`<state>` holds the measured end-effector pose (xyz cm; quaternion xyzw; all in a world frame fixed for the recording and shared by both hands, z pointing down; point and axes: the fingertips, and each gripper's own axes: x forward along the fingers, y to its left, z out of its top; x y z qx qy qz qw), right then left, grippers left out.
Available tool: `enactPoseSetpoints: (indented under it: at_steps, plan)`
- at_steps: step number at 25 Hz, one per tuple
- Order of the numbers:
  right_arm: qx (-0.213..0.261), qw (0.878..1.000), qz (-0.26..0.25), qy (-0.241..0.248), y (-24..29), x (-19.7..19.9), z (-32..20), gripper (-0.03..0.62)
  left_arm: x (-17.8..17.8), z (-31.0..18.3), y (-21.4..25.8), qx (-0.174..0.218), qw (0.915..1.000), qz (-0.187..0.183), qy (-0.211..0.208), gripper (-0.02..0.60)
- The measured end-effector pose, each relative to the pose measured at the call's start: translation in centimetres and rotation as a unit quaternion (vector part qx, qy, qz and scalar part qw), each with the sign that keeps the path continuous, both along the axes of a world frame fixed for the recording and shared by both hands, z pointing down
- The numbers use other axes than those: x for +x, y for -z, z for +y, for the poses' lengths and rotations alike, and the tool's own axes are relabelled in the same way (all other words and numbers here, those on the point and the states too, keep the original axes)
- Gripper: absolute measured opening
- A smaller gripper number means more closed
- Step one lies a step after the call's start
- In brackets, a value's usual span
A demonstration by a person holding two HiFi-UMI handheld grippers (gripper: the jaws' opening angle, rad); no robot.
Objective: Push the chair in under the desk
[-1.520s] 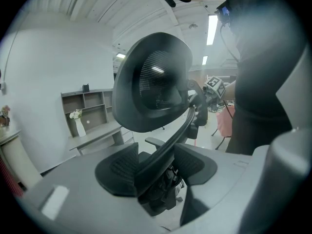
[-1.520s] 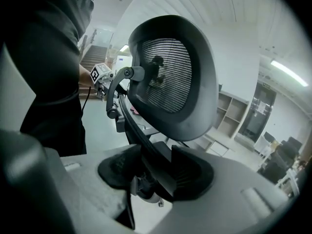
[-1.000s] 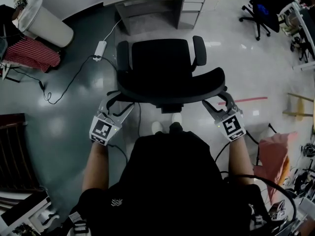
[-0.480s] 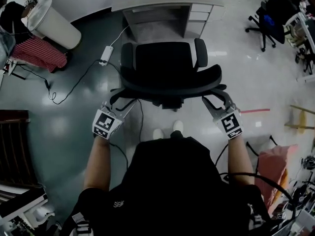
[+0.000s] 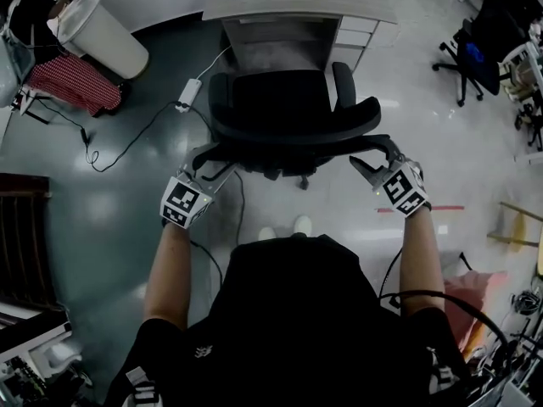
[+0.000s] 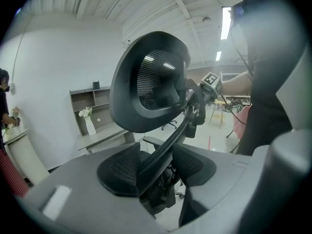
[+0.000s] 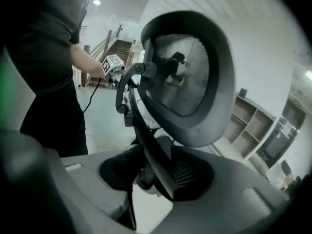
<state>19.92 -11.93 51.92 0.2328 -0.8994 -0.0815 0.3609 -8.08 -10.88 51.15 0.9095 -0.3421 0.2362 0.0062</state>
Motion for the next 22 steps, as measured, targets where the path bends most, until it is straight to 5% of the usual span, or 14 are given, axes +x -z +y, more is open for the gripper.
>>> enactPoseSetpoints:
  at_steps: [16,22]
  plan:
    - [0.033,0.999,-0.032,-0.017,-0.3,-2.2,-7.7,0.178,-2.1,-7.6,0.3,-0.023,0.9985,-0.010,0.048,0.230]
    - [0.015,0.999,-0.015,-0.044,-0.5,-3.4,-10.6,0.189,-3.2,-10.2,0.1,-0.023,0.9993,-0.005,0.029,0.229]
